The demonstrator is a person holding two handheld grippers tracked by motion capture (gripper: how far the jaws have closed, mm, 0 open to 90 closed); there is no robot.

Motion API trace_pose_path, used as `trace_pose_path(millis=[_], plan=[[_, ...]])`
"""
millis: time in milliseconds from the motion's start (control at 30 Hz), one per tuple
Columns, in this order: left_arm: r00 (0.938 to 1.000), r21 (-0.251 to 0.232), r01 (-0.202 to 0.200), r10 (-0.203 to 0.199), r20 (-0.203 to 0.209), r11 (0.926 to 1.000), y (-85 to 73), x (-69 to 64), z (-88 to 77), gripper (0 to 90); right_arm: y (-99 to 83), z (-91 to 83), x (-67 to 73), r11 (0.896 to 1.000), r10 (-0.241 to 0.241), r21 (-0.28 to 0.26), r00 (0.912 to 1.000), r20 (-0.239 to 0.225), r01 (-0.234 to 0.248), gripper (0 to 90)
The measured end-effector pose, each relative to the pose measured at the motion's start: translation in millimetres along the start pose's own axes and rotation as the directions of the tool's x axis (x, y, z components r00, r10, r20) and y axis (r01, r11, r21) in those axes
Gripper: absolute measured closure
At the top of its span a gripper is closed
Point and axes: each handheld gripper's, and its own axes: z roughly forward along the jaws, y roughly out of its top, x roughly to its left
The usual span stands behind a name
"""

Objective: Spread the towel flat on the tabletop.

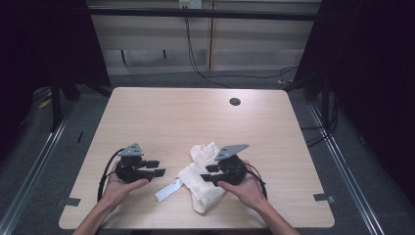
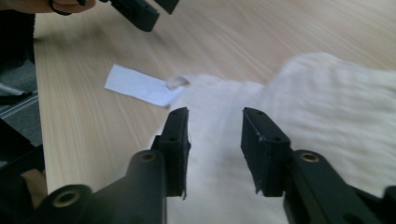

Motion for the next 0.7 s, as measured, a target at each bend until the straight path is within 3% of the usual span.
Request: trace_pose_path(millis=[33, 300, 400, 600, 700], plan=[[1.0, 0.003, -0.005, 0.005, -0.001, 1.0, -2.4, 2.3, -0.8, 51.2, 10.5, 19.5, 3.7, 1.0, -0.009, 0.022, 0.9998, -0.016, 0.009, 67.2], [0.9998, 0.011, 0.004, -0.004, -0.018, 0.9999, -6.5, 6.8, -1.5, 50.3, 27.2, 68.7, 4.8, 0.994, -0.034, 0.103, 0.9982, -0.049, 0.039, 70.5], [0.9995, 0.012, 0.008, -0.008, -0.031, 0.9999, -8.0, 8.6, -1.4, 49.5, 27.4, 75.4, 5.8, 0.992, -0.032, 0.124, 0.9986, -0.043, 0.037, 70.4], [0.9996, 0.022, 0.008, -0.007, -0.028, 0.9997, -9.5, 8.6, -0.4, 48.0, 24.7, 85.4, 3.6, 0.992, -0.032, 0.121, 0.9988, -0.037, 0.037, 58.0], [0.9994, 0.018, 0.006, -0.006, -0.033, 0.9998, -9.1, 8.2, -1.3, 47.9, 24.2, 86.8, 4.4, 0.992, -0.041, 0.121, 0.9987, -0.031, 0.044, 59.0]])
